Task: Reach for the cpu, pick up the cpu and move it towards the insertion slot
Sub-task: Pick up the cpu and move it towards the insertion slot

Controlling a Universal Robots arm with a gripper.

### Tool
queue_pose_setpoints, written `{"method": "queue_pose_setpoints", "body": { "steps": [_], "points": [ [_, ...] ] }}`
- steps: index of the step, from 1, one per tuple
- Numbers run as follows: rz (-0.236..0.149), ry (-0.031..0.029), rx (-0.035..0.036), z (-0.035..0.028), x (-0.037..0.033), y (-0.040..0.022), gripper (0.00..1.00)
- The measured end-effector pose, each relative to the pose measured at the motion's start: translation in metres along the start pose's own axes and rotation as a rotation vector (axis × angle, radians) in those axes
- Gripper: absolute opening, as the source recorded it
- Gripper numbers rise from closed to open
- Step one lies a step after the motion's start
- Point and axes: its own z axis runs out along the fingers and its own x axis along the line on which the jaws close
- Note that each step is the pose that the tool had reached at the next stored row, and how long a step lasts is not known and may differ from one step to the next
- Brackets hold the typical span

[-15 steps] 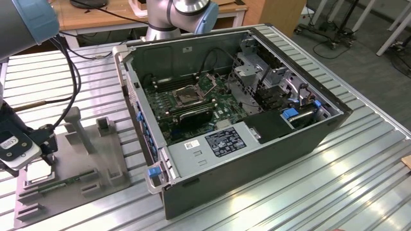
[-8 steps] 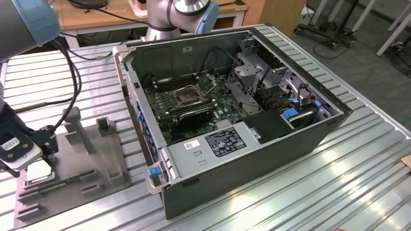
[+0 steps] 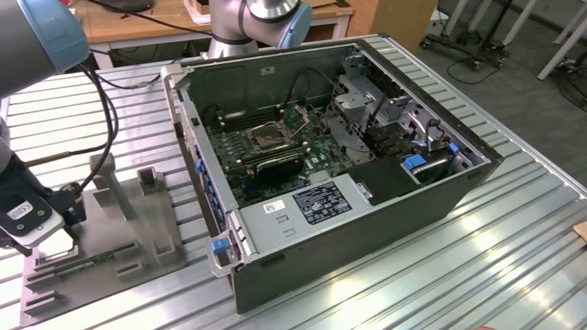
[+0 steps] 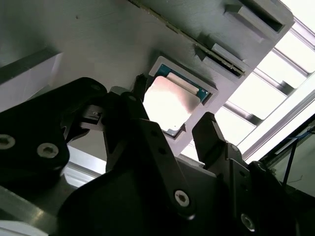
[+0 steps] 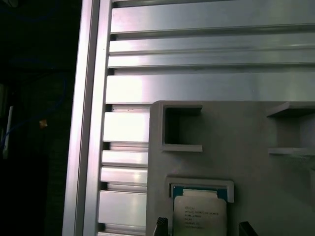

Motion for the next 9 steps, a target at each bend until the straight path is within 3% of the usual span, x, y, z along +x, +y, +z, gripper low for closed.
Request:
{"method": "queue_pose_setpoints", "body": {
  "steps": [9],
  "points": [
    [0.0, -0.0003, -0.0003, 0.0025, 0.0, 0.0008, 0.65]
  ]
}}
